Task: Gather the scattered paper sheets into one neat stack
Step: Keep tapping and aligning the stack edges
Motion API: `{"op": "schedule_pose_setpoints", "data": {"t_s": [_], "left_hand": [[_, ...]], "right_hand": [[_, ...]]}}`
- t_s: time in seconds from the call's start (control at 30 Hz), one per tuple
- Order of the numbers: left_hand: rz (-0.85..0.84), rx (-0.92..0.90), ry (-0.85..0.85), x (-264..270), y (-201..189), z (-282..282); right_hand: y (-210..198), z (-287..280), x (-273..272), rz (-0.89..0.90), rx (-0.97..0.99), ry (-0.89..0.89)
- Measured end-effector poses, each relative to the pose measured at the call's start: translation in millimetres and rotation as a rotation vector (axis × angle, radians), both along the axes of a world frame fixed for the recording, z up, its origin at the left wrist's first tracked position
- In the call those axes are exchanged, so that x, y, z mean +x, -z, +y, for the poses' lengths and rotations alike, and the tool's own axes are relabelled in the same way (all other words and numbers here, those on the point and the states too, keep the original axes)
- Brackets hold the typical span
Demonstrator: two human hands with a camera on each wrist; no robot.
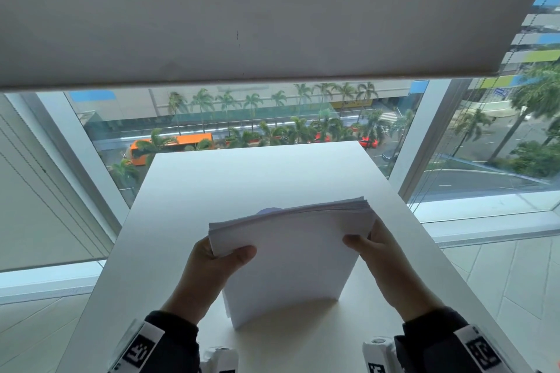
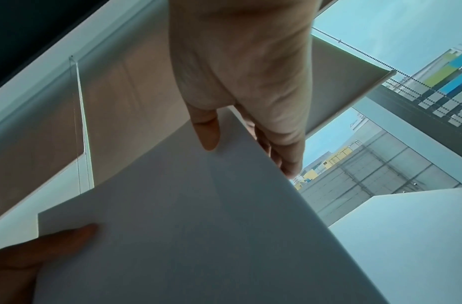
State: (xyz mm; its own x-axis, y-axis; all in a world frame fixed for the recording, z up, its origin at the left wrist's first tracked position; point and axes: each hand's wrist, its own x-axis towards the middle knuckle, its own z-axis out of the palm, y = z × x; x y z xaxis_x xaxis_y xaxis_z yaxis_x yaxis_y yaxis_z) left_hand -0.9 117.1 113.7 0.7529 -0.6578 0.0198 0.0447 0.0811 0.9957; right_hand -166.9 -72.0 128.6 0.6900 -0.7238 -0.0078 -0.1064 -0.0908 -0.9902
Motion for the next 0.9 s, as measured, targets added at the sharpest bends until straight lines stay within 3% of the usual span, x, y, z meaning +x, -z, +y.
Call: {"op": "schedule_pose_setpoints", "data": {"t_s": [0.13, 0.27, 0.43, 0.53, 0.6, 0.73, 0.83, 0.9], "left_hand": [[0.006, -0.010, 0.009, 0, 3, 1], [0.030, -0.009, 0.012, 0, 7, 0], [0.047, -0.007, 0.013, -6, 12, 0], [0.053, -0.004, 0.011, -6, 11, -1], [0.053, -0.005, 0.021, -6, 10, 0], [0.055, 0.002, 0.035, -6, 10, 1], [0.059, -0.001, 0.044, -6, 10, 1], [0.061, -0.007, 0.049, -6, 10, 2]], "right_hand": [[-2, 1, -2, 0.002, -0.065, 0.083], [-25, 0, -3, -0.054, -0.268, 0.088], [-43, 9, -6, 0.086, -0.967, 0.054], [-39, 17, 0, 0.322, -1.170, -0.130], [-37, 18, 3, 0.388, -1.226, -0.166], [-49, 18, 4, 0.299, -1.173, -0.057], [-47, 17, 6, 0.460, -1.260, -0.190], [-47, 15, 6, 0.472, -1.249, -0.196]]}}
